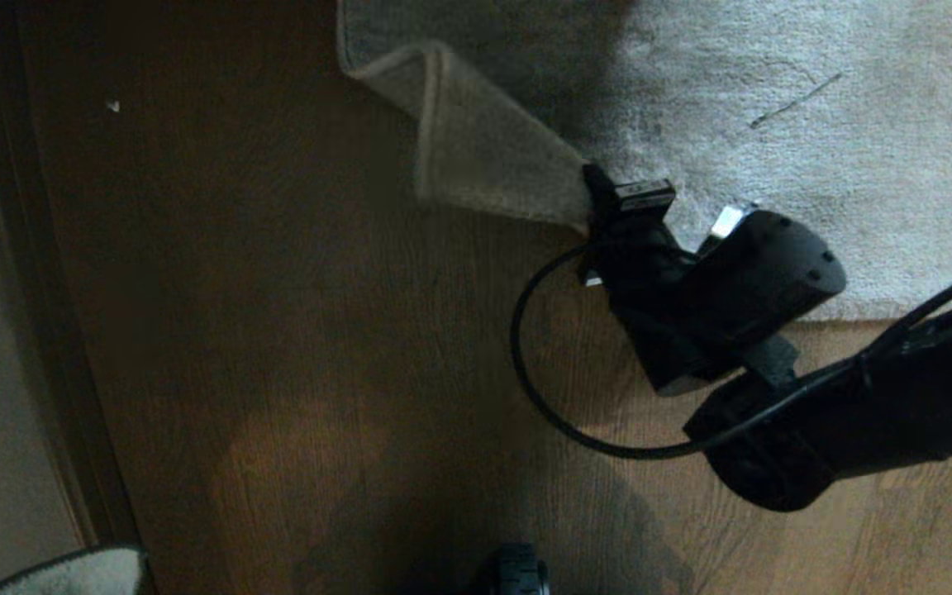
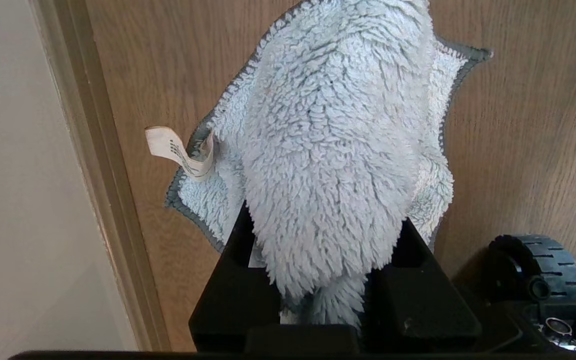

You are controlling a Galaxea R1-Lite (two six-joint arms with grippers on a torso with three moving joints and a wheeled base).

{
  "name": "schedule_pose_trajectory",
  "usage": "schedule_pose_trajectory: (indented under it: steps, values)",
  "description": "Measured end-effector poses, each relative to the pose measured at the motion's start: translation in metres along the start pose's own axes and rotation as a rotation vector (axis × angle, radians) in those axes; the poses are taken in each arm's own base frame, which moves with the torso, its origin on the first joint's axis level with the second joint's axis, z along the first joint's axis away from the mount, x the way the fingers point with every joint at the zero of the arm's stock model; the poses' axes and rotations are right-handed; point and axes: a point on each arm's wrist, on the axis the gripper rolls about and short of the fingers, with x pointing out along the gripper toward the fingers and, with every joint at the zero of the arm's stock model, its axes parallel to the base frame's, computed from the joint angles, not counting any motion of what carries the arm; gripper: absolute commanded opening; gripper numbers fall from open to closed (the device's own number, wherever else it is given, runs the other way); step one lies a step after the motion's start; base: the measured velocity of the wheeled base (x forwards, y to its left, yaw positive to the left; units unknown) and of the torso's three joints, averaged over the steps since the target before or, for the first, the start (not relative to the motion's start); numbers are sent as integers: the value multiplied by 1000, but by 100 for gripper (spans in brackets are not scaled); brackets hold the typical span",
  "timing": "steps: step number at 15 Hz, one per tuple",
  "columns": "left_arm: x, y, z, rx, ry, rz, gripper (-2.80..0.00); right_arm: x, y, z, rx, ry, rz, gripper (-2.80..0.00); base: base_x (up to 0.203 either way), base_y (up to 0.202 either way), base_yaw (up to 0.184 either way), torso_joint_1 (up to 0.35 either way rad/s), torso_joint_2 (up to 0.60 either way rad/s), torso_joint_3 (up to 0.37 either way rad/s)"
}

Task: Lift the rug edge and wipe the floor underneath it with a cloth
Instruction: Lift up the carpet

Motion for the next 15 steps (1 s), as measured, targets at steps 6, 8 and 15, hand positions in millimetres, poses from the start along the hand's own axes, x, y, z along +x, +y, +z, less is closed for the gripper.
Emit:
schedule_pose_trajectory:
  steps: [6, 8, 15]
  values:
    - [0, 0, 0, 1, 0, 0, -280, -8, 52, 49, -1, 13, 119, -280, 0, 0, 0, 0, 0, 0]
    - [0, 0, 0, 0, 0, 0, -280, -13, 64, 55, -3, 26, 130, -280, 0, 0, 0, 0, 0, 0]
    - [0, 0, 0, 0, 0, 0, -280, -11, 82, 55, -29, 132, 127, -280, 0, 0, 0, 0, 0, 0]
